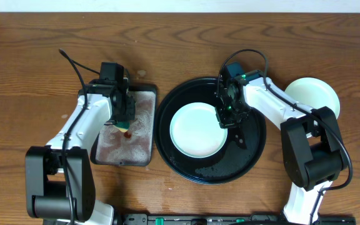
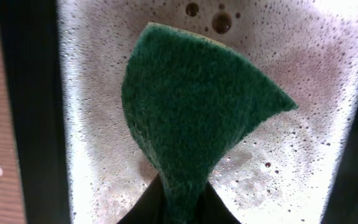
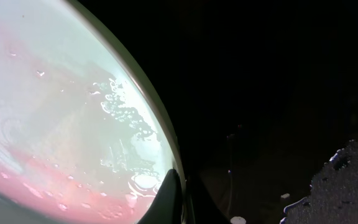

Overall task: Clean dirty plates on tray and stack at the side
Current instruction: 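Return the sponge to the soapy basin with the left gripper, then lift the pale green plate off the tray with the right gripper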

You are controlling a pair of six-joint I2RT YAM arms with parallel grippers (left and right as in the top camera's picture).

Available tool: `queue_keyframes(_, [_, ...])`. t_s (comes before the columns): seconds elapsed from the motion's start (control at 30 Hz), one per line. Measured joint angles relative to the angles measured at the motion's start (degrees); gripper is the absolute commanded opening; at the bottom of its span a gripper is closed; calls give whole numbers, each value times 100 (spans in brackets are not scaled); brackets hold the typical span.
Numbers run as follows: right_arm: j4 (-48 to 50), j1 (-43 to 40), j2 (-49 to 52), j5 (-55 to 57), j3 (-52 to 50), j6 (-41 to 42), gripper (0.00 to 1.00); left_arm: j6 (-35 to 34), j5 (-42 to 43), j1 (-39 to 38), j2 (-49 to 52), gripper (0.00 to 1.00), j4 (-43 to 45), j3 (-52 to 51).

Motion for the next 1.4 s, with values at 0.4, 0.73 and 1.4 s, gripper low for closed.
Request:
queue_keyframes(0.4, [-2,0,0,0,0,0,1,-114,37,0,42,53,-20,-2])
queue_keyframes(0.73, [195,2,0,-22,0,-13,1,-645,52,0,-1038,73,-417,2])
queue_keyframes(1.4, [992,-407,-144,-750,-7,-37,1,-782,55,0,-1276,73,-798,9])
